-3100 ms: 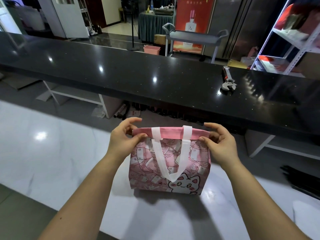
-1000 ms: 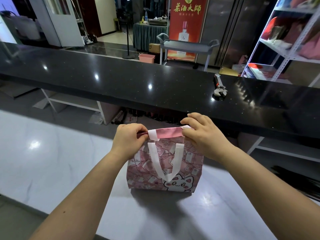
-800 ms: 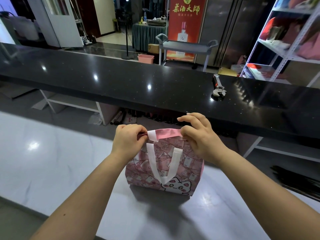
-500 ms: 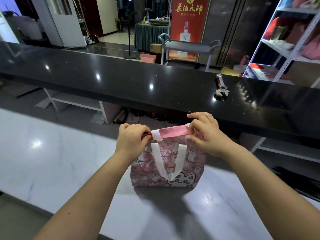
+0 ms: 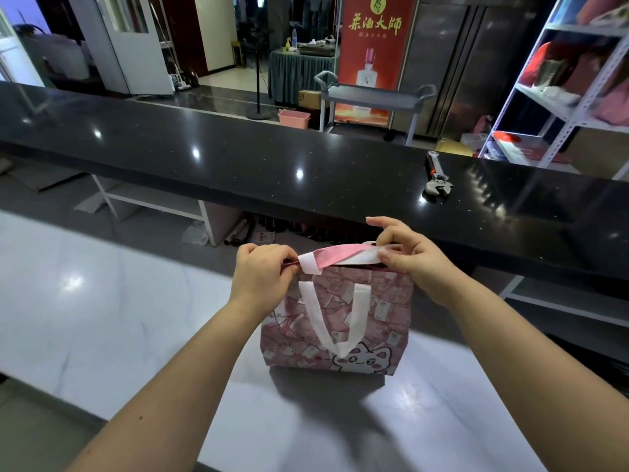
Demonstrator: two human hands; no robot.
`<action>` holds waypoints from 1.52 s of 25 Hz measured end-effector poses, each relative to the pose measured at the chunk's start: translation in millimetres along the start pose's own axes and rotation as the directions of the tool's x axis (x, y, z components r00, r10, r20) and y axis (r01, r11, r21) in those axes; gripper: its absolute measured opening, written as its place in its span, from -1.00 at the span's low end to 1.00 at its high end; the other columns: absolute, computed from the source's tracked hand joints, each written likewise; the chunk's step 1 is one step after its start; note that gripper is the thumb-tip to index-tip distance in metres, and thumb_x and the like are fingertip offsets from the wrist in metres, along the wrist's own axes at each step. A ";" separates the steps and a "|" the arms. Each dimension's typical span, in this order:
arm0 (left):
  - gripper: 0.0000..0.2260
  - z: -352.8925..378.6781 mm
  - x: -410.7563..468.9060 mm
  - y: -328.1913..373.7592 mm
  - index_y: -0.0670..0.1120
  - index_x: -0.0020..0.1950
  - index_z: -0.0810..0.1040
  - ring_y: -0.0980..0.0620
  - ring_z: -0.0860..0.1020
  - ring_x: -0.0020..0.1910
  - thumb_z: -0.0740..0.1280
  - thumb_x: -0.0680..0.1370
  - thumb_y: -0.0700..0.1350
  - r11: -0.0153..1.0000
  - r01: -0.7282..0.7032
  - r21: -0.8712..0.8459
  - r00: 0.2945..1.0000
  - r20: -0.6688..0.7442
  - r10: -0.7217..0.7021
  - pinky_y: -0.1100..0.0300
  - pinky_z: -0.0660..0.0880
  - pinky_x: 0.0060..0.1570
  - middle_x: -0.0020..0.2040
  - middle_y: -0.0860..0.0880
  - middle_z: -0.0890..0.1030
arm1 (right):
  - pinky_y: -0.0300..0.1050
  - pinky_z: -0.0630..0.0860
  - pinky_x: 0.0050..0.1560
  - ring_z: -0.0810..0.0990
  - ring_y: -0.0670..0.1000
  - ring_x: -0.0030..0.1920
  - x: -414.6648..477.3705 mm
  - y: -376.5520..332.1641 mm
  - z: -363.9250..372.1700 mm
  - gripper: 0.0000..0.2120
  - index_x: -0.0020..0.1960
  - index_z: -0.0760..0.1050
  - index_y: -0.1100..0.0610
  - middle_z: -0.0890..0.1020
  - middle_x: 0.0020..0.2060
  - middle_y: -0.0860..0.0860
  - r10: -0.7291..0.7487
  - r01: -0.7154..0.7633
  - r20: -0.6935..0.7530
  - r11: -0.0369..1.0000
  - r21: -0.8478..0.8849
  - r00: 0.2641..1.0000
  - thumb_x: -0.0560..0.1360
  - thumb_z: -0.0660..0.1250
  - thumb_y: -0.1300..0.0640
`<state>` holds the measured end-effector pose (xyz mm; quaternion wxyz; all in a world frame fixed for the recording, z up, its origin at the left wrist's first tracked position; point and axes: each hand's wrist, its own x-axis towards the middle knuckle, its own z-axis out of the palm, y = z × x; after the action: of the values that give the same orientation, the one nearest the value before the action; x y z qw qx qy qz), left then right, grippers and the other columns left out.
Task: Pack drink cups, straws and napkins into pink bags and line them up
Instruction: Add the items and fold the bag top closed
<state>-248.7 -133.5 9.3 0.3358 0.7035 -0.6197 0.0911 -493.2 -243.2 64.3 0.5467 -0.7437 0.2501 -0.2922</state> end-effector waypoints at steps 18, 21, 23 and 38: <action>-0.79 -2.5 -6.7 -17.4 -0.06 -0.02 0.65 -0.05 0.61 -0.03 0.46 0.40 -0.28 0.989 0.045 -0.142 0.999 0.034 -0.040 -0.12 0.42 0.13 -0.08 0.05 0.67 | -0.18 0.51 0.06 0.59 -0.10 0.08 -15.6 28.5 -11.8 -0.74 0.01 0.55 -0.09 0.66 -0.01 -0.12 -0.069 0.015 -0.399 0.990 -0.137 0.914 0.37 0.52 0.09; -0.79 -2.6 -6.6 -22.1 -0.08 0.00 0.66 -0.05 0.61 -0.03 0.50 0.39 -0.25 0.978 0.063 -0.200 0.998 0.027 -0.058 -0.17 0.48 0.07 -0.07 0.03 0.67 | -0.30 0.52 -0.13 0.59 -0.14 -0.18 -57.8 57.5 9.8 -0.87 -0.16 0.59 -0.03 0.66 -0.23 -0.11 -0.116 0.134 -0.574 0.991 -0.011 0.810 0.33 0.49 0.00; -0.79 -2.6 -5.4 -22.3 -0.09 0.00 0.67 -0.03 0.61 -0.05 0.52 0.39 -0.23 0.973 0.062 -0.222 0.998 0.021 -0.059 -0.14 0.50 0.05 -0.08 0.04 0.67 | -0.21 0.55 -0.09 0.60 -0.06 -0.16 -76.8 73.0 23.2 -0.81 -0.15 0.62 0.01 0.66 -0.21 -0.06 -0.059 0.092 -0.539 0.995 0.034 0.840 0.27 0.51 0.01; -0.59 -1.5 -4.7 -27.9 0.18 -0.11 0.62 0.18 0.64 -0.08 0.33 0.50 -0.38 0.761 0.333 -0.557 0.941 0.246 -0.232 0.35 0.56 -0.07 -0.11 0.14 0.67 | -0.12 0.61 -0.16 0.66 -0.02 -0.17 -51.1 78.8 61.8 -0.95 -0.02 0.52 0.11 0.68 -0.20 0.00 0.227 -0.068 -0.560 0.955 0.290 0.797 0.57 0.30 0.14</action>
<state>-223.2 -128.6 -2.1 0.4962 0.6540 -0.5287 -0.2158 -489.6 -188.5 -33.9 0.5547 -0.5183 0.4248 -0.4933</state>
